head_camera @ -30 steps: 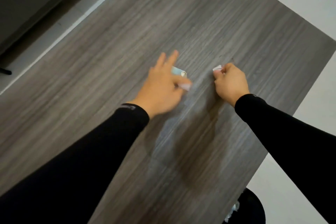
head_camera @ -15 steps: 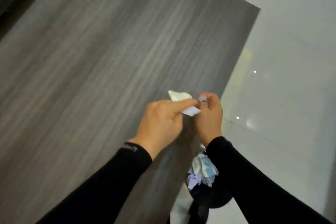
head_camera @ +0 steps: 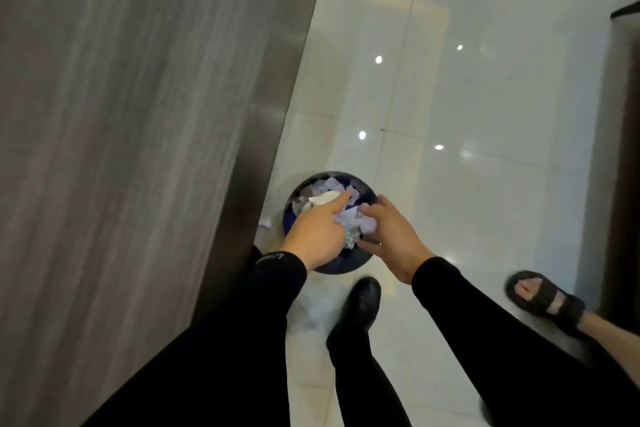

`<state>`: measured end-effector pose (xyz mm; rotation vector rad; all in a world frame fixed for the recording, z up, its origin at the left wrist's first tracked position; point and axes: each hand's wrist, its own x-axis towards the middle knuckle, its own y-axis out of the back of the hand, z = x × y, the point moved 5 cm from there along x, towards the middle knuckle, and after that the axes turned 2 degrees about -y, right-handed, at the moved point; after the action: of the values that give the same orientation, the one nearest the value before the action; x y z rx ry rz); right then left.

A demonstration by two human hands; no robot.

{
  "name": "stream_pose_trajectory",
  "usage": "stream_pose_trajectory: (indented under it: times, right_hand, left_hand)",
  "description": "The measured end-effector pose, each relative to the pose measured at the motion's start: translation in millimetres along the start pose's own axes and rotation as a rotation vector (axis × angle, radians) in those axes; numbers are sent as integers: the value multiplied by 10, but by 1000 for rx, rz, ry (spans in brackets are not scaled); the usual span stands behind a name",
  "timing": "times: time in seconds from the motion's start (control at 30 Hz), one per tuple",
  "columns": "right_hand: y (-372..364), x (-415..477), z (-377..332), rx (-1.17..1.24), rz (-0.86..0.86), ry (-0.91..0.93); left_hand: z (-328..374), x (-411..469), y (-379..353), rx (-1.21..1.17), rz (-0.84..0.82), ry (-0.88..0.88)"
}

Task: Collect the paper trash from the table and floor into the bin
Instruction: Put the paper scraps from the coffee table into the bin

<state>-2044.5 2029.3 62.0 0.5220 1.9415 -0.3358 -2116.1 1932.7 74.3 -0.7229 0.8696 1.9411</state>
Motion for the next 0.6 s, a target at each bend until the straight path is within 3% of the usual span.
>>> stream_pose_trajectory:
  times: [0.1,0.23,0.3,0.47,0.6]
  right_hand:
    - [210,178,262,-108,0,30]
    - [585,390,693,-145,173,-52]
    - [629,544,885,-187,205,-97]
    - [531,1013,1204,-159,239,-143]
    - [480,1269,1275,-138,202,-90]
  left_hand:
    - [-270,98,-252,122,-35,61]
    - [-821,120,-245,88,236,256]
    - [-1143,144,-238,57,293,346]
    - [-1926,576,-394,52,202,512]
    - [-2256,1208,-467,297,164,396]
